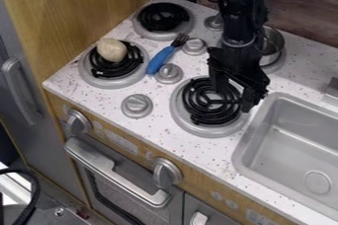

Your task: Move the blue fork to the bottom-right burner

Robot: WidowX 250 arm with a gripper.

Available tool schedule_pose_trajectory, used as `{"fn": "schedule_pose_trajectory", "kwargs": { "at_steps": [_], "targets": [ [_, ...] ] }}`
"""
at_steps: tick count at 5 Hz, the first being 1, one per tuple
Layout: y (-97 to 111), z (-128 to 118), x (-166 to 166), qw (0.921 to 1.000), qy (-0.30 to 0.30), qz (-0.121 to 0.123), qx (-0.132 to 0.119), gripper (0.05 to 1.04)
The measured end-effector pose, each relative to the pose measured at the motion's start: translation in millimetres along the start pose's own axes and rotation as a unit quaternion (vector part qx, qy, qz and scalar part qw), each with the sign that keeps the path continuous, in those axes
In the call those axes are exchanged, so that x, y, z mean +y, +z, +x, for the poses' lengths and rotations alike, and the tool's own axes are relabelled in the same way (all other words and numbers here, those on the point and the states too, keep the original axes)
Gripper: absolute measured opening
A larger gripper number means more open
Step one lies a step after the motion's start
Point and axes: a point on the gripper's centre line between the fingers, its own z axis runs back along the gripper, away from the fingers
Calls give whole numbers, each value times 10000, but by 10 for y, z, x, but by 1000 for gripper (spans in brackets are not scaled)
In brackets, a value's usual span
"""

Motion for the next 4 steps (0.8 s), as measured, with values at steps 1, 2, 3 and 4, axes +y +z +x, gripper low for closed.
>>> {"fn": "schedule_pose_trajectory", "kwargs": {
  "at_steps": [1,2,3,4],
  "targets": [
    [-122,-84,-11,9998,22,-46,209,999],
    [-150,-23,288,9989,410,-55,219,999],
    [-143,10,740,9957,890,43,250,999],
    [-91,101,1162,9920,1252,179,55,999]
  ]
}}
